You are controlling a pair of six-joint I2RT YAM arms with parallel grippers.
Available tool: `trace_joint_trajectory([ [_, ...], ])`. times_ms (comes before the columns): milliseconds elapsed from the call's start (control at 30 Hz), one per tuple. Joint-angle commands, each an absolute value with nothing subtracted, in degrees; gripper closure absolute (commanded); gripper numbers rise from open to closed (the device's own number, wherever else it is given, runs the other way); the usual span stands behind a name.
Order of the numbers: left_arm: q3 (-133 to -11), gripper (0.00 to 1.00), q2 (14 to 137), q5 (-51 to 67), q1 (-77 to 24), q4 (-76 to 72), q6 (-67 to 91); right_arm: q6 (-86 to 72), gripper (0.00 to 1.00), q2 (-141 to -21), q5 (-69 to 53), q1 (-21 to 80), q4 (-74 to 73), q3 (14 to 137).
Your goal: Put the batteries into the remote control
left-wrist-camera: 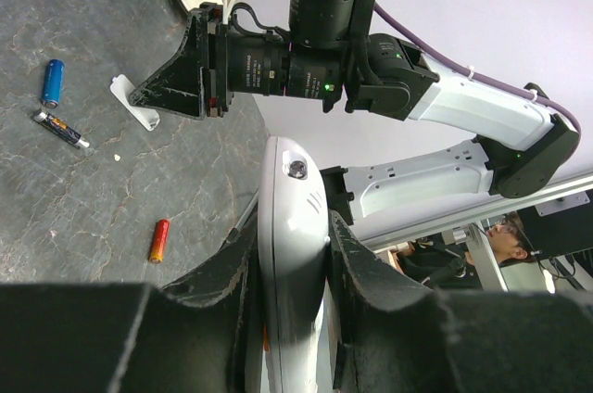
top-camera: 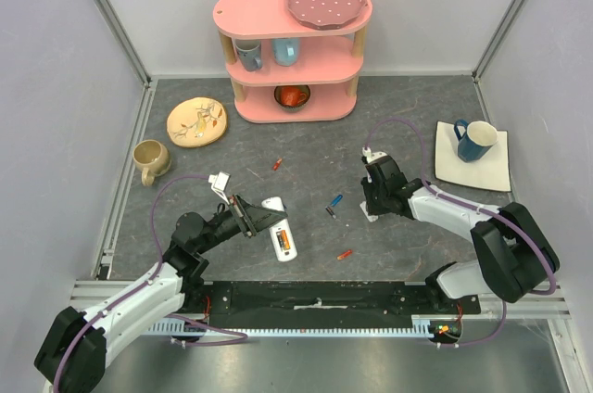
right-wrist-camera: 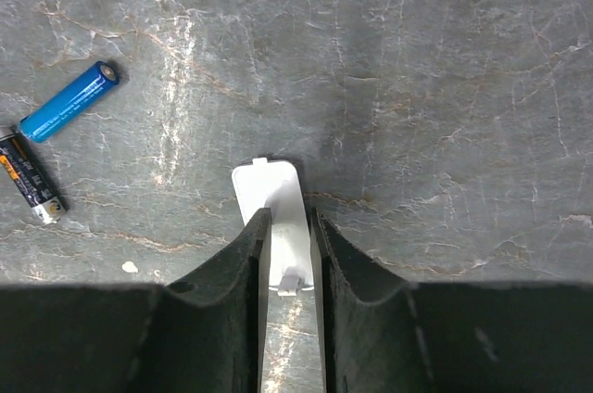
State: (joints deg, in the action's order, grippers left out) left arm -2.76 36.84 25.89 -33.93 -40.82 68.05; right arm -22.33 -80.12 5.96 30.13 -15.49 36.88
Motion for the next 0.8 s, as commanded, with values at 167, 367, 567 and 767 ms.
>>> trace_joint_trajectory([
  [167, 0.00, 0.98, 36.74, 26.54, -33.93, -44.30, 66.36, -22.23, 0.76, -80.60, 3.60, 29.97, -14.50, 35.86],
  [367, 0.00, 0.98, 36.74, 26.63, -34.01, -44.47, 66.36, -22.59, 0.58, -80.16, 2.81, 29.97, -14.41, 35.42],
  [567, 0.00, 0.98, 37.44, 26.80, -33.93, -44.91, 66.36, -22.94, 0.55, -79.72, 3.07, 29.97, -14.41, 35.25],
  [767, -0.18, 0.98, 37.70, 26.89, -33.93, -45.00, 66.36, -23.29, 0.55, -78.66, 3.52, 29.97, -14.50, 35.16],
])
